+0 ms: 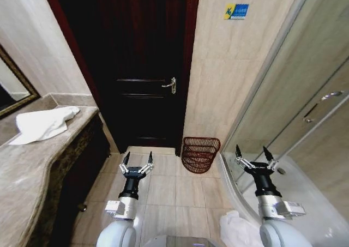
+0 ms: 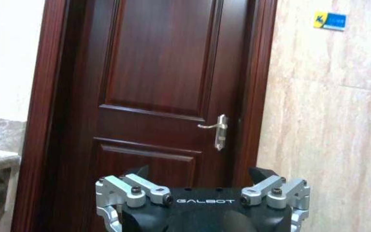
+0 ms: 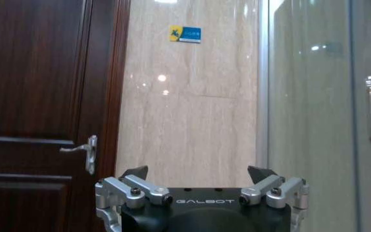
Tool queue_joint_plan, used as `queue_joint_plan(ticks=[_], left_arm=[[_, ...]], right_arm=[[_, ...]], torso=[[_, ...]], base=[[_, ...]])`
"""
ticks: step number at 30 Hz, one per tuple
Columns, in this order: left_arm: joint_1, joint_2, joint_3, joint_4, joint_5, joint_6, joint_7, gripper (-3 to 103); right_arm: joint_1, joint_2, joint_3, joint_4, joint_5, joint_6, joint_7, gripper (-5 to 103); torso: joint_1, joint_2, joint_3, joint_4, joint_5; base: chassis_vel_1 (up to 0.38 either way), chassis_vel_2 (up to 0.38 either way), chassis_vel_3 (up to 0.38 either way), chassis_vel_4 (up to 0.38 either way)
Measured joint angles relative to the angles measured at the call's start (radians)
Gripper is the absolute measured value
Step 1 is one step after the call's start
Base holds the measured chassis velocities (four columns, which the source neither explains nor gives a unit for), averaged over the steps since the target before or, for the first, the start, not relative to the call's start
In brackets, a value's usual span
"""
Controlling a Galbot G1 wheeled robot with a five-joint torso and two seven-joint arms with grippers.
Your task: Discard the used towel into the hamper.
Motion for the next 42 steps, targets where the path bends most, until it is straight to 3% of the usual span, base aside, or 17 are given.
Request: queue_joint_plan(ticks=[14,42], left_arm=[[0.004,0.0,-0.036,-0.028,-0.036,0.015,-0.024,100],[-0.004,0.0,-0.038,-0.034,-0.026,0.018,-0.051,100]], right_arm=[[0.015,-0.003,-0.032,-0.023,0.017,0.036,-0.008,100],[0.009,-0.009,-0.024,-0.013,0.048,0.057,-0.013,100]], torso=[[-0.001,0.0,0.0,0.0002,0.0003],[0.0,0.0,0.0,0.0004,0.0002]], base=[[-0.003,0.023,0.015,-0.006],[0.074,0.073,0.073,0.07]])
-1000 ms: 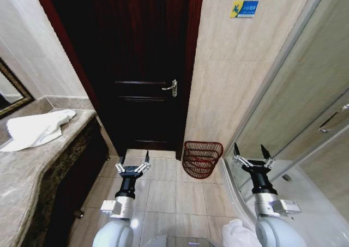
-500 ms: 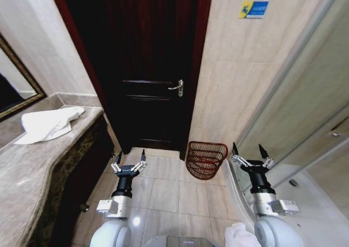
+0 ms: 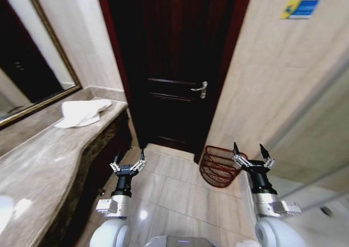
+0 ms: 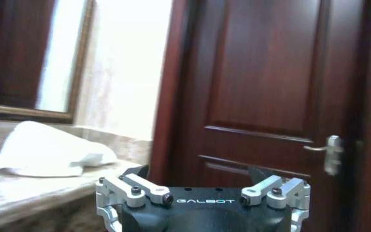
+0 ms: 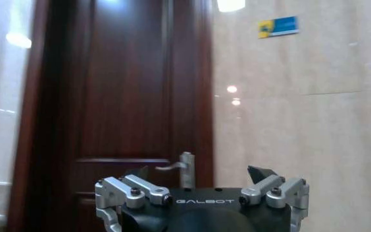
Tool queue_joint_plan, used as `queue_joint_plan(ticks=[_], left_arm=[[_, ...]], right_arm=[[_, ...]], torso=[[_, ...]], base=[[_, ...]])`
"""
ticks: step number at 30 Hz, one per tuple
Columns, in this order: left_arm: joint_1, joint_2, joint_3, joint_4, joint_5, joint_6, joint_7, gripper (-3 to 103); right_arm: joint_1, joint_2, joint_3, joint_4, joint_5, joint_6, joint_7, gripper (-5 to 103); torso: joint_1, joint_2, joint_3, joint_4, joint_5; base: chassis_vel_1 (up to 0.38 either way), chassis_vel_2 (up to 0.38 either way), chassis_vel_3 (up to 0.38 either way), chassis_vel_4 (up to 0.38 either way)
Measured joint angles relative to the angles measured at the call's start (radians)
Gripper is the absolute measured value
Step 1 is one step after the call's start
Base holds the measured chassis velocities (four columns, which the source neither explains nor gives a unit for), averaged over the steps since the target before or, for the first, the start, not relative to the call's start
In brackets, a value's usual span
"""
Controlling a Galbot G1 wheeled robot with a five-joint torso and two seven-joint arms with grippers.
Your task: Discard the used towel into the hamper.
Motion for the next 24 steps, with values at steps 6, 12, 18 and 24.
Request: queue_joint_plan(ticks=[6,12,18,24], left_arm=[[0.004,0.0,0.002,0.0,0.013,0.0,0.0,100],[0.003,0.0,0.003,0.001,0.02,-0.002,0.0,100],[-0.01,0.0,-0.027,0.023,0.035,-0.042,-0.011,100],[-0.015,0.0,-0.034,0.02,0.055,-0.025,-0.05,100]], right_arm=[[0.0,-0.002,0.0,0.001,0.003,0.005,-0.001,100],[-0.004,-0.007,0.0,0.006,0.004,-0.008,-0.006,100],[-0.001,-0.007,0.003,0.003,0.02,0.011,-0.007,100],[-0.008,-0.003,0.011,0.011,0.016,-0.014,-0.008,100]], torso=[[0.0,0.0,0.0,-0.0002,0.0001],[0.0,0.0,0.0,-0.0002,0.0001],[0.0,0.0,0.0,0.0001,-0.0002],[0.0,0.0,0.0,-0.0007,0.0]], base=[[0.12,0.129,0.119,0.118],[0.132,0.108,0.124,0.138],[0.115,0.116,0.101,0.11],[0.022,0.022,0.025,0.012]])
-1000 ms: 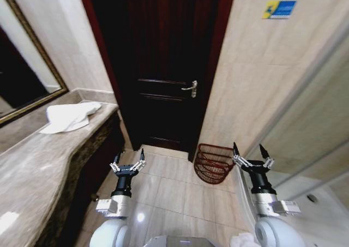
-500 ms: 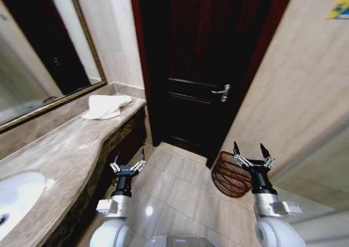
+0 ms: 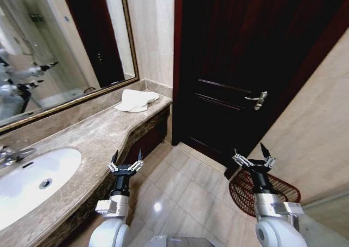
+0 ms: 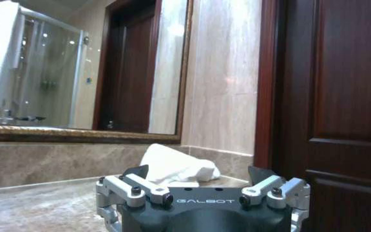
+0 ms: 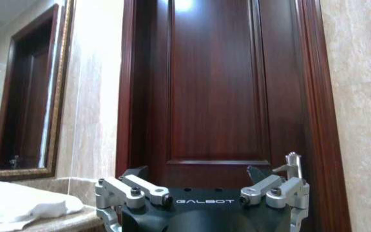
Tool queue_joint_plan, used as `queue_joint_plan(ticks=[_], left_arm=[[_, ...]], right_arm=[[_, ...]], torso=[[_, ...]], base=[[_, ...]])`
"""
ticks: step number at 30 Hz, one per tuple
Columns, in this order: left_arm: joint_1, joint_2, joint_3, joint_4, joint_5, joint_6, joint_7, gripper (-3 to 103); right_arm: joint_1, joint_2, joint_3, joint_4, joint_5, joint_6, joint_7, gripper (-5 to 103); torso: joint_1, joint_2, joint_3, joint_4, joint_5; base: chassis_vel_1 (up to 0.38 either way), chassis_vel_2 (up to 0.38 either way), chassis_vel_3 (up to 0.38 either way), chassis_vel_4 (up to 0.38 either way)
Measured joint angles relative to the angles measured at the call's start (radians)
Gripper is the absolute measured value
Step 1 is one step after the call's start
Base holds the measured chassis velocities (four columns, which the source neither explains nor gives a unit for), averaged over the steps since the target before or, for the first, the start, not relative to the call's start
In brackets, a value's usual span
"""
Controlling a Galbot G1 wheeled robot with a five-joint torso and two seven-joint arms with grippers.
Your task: Discard the used towel into the hamper.
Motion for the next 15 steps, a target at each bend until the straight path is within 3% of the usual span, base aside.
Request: queue_joint_plan(ticks=[4,15], left_arm=[[-0.004,0.0,-0.028,-0.008,0.018,0.07,-0.089,100],[-0.005,0.0,-0.038,-0.019,-0.01,0.08,-0.094,100]], right_arm=[[-0.006,0.005,-0.001,0.014,-0.002,-0.008,-0.001,100],[-0.008,0.016,-0.01,0.018,-0.006,-0.002,-0.021,100]], torso=[[0.0,0.0,0.0,0.0004,0.0],[0.0,0.0,0.0,0.0004,-0.0001]], base=[[0.0,0.0,0.0,0.0],[-0.013,0.018,0.019,-0.015]])
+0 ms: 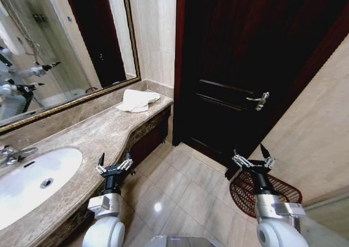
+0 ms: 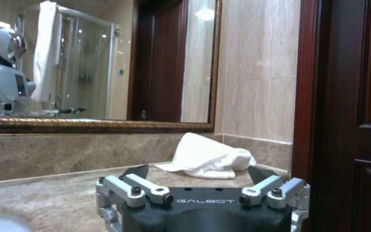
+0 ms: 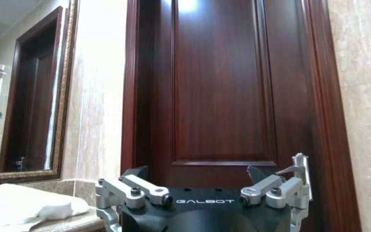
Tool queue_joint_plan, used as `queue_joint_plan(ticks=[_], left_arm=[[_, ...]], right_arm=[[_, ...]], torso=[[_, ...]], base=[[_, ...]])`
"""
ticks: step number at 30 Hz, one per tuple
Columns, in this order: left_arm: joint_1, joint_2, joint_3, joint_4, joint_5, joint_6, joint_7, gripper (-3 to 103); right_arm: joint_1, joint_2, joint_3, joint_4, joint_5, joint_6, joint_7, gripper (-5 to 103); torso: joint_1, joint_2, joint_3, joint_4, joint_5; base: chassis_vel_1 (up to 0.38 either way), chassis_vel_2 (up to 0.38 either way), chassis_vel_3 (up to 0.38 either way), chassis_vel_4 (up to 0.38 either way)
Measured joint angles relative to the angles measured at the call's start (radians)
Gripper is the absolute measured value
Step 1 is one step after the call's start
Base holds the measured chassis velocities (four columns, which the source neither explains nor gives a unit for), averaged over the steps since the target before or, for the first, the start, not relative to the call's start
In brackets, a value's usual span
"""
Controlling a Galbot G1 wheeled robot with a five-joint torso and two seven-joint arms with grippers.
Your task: Discard the used towel into the hamper.
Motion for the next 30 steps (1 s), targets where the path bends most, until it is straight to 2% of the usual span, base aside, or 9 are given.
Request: queue_joint_plan(ticks=[14,30], left_arm=[[-0.009,0.0,-0.01,0.003,-0.002,0.01,-0.004,100],[-0.039,0.0,-0.062,0.02,-0.036,0.02,-0.004,100]], right_arm=[[0.0,0.0,-0.002,-0.005,0.003,0.005,-0.013,100],[0.0,-0.004,-0.004,-0.008,0.002,0.007,-0.018,100]], torso=[[0.001,0.0,0.0,-0.0001,0.0001],[0.0,0.0,0.0,0.0001,0.0001]], base=[[-0.161,0.163,0.15,-0.16],[-0.147,0.143,0.144,-0.145]])
